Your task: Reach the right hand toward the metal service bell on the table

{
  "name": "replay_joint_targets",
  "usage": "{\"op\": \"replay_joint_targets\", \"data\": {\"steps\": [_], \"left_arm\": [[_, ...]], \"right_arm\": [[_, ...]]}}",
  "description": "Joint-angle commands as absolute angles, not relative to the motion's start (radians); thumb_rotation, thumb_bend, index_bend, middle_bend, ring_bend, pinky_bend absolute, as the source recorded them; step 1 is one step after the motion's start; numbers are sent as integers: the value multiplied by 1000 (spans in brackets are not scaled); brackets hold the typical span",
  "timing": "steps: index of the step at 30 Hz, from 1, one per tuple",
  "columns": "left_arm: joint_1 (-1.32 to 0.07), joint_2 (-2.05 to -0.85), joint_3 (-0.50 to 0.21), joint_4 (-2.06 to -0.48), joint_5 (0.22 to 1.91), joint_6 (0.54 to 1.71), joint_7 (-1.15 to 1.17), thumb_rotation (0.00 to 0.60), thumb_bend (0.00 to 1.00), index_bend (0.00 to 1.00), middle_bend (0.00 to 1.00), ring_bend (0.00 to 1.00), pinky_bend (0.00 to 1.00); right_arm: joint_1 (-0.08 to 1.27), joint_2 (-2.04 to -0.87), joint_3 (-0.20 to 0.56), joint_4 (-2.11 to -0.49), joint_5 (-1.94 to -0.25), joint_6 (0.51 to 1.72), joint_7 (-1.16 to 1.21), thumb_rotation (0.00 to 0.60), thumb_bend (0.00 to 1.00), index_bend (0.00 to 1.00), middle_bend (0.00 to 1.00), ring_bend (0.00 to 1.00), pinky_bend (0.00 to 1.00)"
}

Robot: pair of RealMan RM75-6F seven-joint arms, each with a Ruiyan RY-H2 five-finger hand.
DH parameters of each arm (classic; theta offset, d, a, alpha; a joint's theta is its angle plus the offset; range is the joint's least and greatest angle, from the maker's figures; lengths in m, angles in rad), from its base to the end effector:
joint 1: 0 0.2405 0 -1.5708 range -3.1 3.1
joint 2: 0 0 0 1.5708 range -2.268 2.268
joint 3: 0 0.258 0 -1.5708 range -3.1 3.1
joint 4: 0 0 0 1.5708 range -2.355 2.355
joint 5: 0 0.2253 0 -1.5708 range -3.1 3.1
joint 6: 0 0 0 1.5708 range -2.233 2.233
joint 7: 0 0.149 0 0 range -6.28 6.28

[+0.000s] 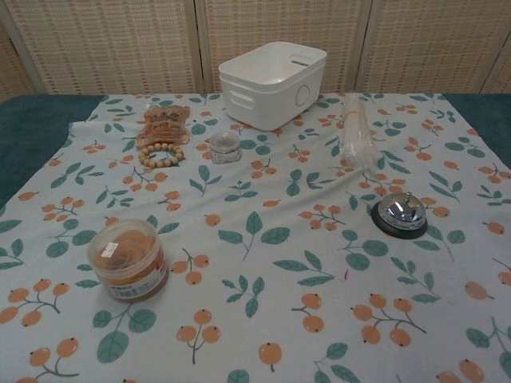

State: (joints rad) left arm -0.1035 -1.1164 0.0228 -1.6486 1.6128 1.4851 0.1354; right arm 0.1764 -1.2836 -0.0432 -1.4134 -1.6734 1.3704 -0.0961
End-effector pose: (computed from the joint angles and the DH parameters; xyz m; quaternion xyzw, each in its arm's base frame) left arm -0.2986 0.1747 0.1271 -0.6630 -0.3437 -0.3640 0.5566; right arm -0.3164 -0.1927 0.0712 0.7238 -0.3280 0.3401 0.5028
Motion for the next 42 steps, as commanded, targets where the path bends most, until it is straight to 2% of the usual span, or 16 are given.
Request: {"op": "replay_joint_targets", "data": {"steps": [1, 6, 12, 21, 27, 32, 36, 42], "left_arm": [[-103, -1114, 22, -1650, 1611, 1484, 128, 600, 410, 253, 210, 268, 472], [-102, -1110, 23, -1652, 1617, 1490, 119, 600, 409, 253, 211, 268, 471], [-99, -1106, 21, -1654, 1619, 1498, 109, 600, 412, 253, 213, 268, 472], [-99, -1103, 19, -1650, 1620, 1502, 95, 600, 410, 257, 215, 268, 472], [-95, -1098, 15, -1648, 1616, 1512, 80, 600, 409, 256, 215, 268, 472], [-95, -1096, 13, -1648, 1614, 1511, 73, 600, 410, 257, 215, 268, 472], [-95, -1096, 15, -1650, 1620, 1512, 75, 600, 411, 257, 215, 268, 472], [-96, -1098, 17, -1653, 1622, 1507, 84, 600, 410, 257, 215, 268, 472]], "right_arm": [[221, -1344, -14, -1369, -1664, 1321, -142, 600, 1000, 0, 0, 0, 0], [297, -1472, 28, -1225, -1669, 1271, -188, 600, 1000, 0, 0, 0, 0], [386, -1629, 49, -994, -1673, 1213, -131, 600, 1000, 0, 0, 0, 0], [463, -1794, 26, -766, -1666, 1132, -24, 600, 1000, 0, 0, 0, 0], [478, -1857, 8, -653, -1665, 1132, 25, 600, 1000, 0, 0, 0, 0], [455, -1820, 3, -690, -1674, 1232, 31, 600, 1000, 0, 0, 0, 0], [391, -1691, -7, -871, -1683, 1361, -36, 600, 1000, 0, 0, 0, 0], [268, -1473, -42, -1131, -1662, 1482, -156, 600, 1000, 0, 0, 0, 0]]}}
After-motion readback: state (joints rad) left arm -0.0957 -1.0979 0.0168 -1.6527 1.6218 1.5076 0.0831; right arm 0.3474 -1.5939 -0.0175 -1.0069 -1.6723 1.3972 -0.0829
